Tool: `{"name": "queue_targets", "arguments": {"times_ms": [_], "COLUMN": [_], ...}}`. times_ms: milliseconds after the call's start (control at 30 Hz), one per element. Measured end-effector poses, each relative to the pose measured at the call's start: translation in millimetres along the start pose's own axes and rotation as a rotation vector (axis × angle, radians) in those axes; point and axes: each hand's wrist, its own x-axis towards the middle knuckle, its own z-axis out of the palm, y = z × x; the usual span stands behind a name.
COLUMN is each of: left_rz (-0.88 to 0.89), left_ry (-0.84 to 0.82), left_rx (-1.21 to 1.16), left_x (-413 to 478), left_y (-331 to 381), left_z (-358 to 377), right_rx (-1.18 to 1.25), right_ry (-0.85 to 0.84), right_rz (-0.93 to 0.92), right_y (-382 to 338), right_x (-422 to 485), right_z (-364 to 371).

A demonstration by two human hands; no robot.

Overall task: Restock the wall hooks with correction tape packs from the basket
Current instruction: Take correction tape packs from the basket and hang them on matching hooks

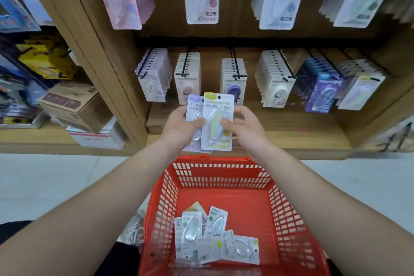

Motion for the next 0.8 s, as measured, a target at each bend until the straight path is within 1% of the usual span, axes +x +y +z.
{"name": "queue_targets", "arguments": {"times_ms": [133,233,400,500,633,800], "left_rz": [0.08,0.085,0.113,0.132,0.117,0.098], "left_ry": [-0.076,-0.103,-0.193,-0.219,-0.236,-0.243], "left_rx": [0.062,0.084,0.111,0.126,0.107,0.11], "left_x": [6.1,8.1,13.7,20.7,32.9,52.4], "left_y": [12.9,21.4,39.9,49.2,51.7,47.6], "left_z": [50.7,85.0,150.5,185.9,229.8,266.0], "right_rx": [-0.015,-0.005,0.034,0.069,0.083,0.079], "right_ry": [0.145,0.264,0.518,0.663,0.749,0.779], "right_rz": [-0.054,-0.058,-0.069,-0.069,-0.076,-0.078], "right_y": [-0.6,1.7,12.7,17.2,17.1,17.7], "right_x": [-9.0,-14.4,-12.9,-1.7,21.7,50.1], "right_z": [-71.6,-125.8,-230.2,-283.6,-327.9,-356.0]}}
